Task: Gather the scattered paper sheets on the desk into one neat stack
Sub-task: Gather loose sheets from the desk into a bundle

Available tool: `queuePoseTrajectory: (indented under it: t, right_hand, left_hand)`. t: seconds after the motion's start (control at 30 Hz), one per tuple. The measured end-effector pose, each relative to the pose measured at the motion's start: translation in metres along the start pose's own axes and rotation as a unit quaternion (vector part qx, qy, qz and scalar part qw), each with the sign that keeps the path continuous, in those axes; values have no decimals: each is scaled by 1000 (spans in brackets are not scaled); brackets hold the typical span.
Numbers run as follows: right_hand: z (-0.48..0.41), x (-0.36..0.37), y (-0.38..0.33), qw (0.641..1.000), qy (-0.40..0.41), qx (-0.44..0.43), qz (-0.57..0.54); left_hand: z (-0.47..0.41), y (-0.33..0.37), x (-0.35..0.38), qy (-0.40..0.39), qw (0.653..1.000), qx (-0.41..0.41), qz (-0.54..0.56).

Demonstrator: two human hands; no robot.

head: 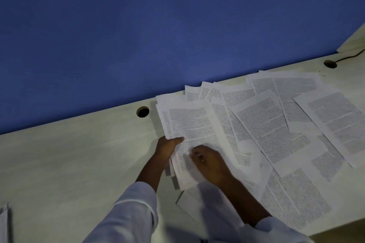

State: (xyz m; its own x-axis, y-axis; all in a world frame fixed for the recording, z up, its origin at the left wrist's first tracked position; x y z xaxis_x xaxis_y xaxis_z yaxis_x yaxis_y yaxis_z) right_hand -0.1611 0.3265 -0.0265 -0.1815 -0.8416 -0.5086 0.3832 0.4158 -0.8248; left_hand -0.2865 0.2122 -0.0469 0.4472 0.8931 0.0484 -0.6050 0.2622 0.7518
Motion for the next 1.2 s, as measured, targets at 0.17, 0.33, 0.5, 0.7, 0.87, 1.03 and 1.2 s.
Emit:
queuePoseTrajectory:
  t: [0.17,0.33,0.5,0.7,0.87,1.03,1.2]
  right_hand:
    - [-2,-83,65,973,207,86,48]
    - [-2,-90,95,972,183,138,51]
    - [-4,-92,97,969,192,155,21]
    - [12,-104,109,927,262,213,-161]
    - [14,-100,105,924,247,239,-166]
    - [11,-100,81,952,210,211,-69]
    - [7,-72,36,977,122,148,-96]
  left_hand:
    - [-15,6,10,-82,992,-39,84]
    - [-26,8,33,-78,994,-72,19]
    - [-30,12,58,-1,989,-17,-148]
    - [-24,13,40,50,993,4,-107]
    - [-4,13,-13,89,993,29,-75]
    - [30,17,-85,143,988,58,-17]
    - [68,23,-147,140,985,91,48]
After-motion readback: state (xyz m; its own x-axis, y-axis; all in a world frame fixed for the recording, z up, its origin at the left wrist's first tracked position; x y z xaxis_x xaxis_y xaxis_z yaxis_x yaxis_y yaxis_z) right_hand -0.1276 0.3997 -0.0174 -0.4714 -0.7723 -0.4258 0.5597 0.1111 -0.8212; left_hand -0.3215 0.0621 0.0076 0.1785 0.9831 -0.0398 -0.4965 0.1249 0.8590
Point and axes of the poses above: each hand's wrist, its own z-axis away from the middle knuckle, its own x-axis out of the palm, y = z × x, the point moved 5 cm from there along -z, towards the middle knuckle, and after that the axes turned 2 degrees about -y, right-handed, at the moved point
